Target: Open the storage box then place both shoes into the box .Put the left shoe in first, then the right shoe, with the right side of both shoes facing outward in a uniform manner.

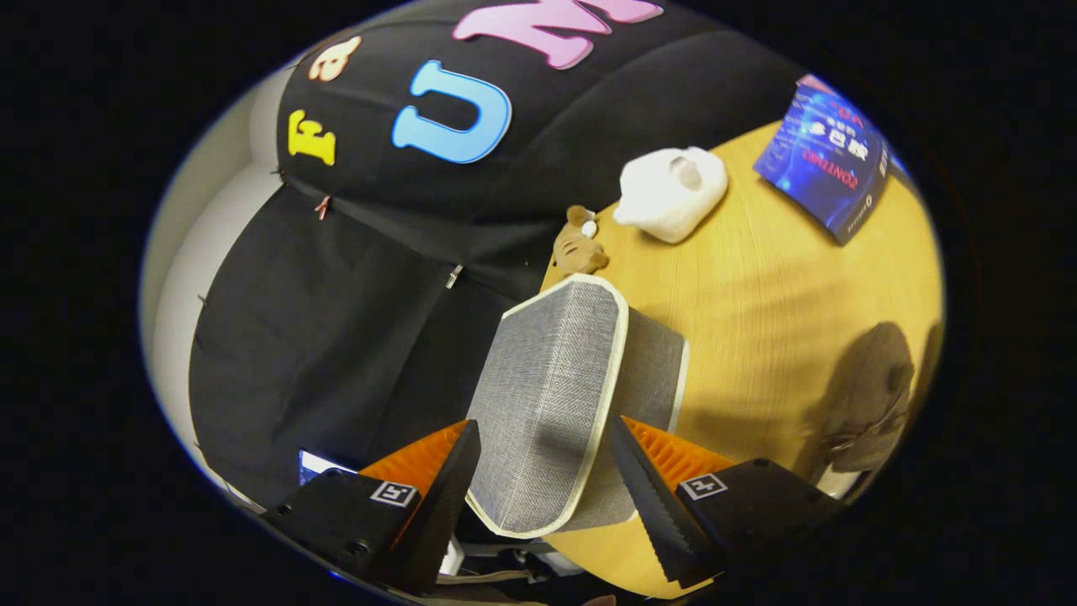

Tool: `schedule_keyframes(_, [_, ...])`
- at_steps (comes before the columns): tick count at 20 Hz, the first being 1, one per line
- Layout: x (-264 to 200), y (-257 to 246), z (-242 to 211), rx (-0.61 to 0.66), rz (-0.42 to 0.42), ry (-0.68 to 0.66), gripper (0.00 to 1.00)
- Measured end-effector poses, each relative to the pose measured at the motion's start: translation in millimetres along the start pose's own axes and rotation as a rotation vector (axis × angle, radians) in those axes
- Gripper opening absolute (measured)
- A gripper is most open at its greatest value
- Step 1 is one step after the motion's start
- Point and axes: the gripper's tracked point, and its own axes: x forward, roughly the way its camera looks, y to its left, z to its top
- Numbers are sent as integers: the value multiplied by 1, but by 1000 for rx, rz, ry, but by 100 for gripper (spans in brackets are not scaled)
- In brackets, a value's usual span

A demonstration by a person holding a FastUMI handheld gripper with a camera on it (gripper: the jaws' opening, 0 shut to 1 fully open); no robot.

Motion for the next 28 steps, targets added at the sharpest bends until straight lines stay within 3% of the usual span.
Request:
schedule_keyframes(3, [6,-10,-7,114,50,55,97])
schedule_keyframes(7, [9,1,-5,299,203,86,95])
schedule_keyframes(11, [16,-12,-18,355,213,152,75])
schedule_keyframes(13, [22,-21,-27,362,191,175,74])
schedule_keyframes(18, [20,3,-28,428,314,174,75])
schedule_keyframes(19, [21,-1,-34,403,302,184,69])
schedule_keyframes(22, [15,8,-33,388,309,164,27])
schedule_keyframes(23, [14,9,-29,345,282,137,8])
schedule_keyframes(26, [8,19,-26,296,229,120,5])
schedule_keyframes(28, [-2,36,-20,267,241,112,4])
